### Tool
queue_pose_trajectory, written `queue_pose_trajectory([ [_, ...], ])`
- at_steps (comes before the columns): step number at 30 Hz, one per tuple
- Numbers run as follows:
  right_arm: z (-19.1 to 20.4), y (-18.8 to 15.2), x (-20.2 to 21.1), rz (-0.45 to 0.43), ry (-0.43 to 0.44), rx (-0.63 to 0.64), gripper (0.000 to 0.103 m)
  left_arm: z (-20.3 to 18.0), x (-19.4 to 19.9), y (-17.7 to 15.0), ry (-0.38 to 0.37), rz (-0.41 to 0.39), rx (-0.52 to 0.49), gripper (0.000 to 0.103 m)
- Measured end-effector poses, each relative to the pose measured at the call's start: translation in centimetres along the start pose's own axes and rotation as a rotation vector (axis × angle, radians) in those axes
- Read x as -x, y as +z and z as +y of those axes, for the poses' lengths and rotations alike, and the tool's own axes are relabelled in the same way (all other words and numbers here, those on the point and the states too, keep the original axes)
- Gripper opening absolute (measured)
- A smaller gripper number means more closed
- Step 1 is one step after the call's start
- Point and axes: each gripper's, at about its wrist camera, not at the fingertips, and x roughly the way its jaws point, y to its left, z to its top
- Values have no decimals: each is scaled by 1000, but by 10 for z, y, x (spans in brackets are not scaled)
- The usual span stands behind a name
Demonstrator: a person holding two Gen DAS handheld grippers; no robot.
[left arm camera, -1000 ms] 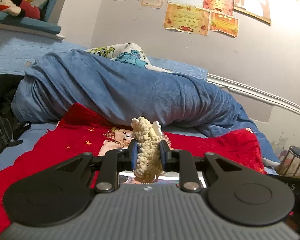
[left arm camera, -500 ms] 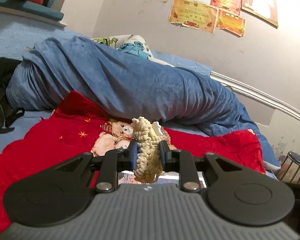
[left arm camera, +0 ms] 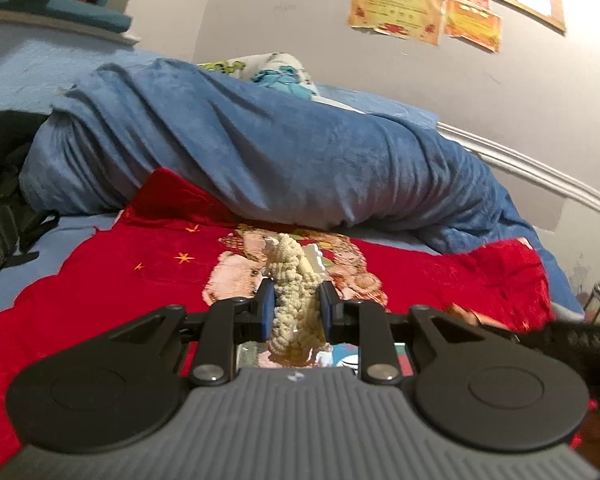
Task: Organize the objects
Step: 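Lower the held knitted item and packet over the textbook in the box lid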
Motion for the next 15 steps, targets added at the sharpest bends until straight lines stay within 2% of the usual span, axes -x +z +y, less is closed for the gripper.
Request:
queue_pose_trajectory([
  [5, -1, -6, 0, 34, -4, -12, 23, 0, -4, -5, -5, 23, -10, 28],
  [9, -3, -13, -6, 79, -52, -8, 23, -10, -11, -18, -26, 68, -27, 28],
  [13, -12, -15, -11, 131, -114, -30, 23, -28, -17, -34, -80, 113, -58, 28],
  [15, -19, -12, -11, 145, -115, -69, 23, -38, -19, -41, -116, 143, -68, 28],
])
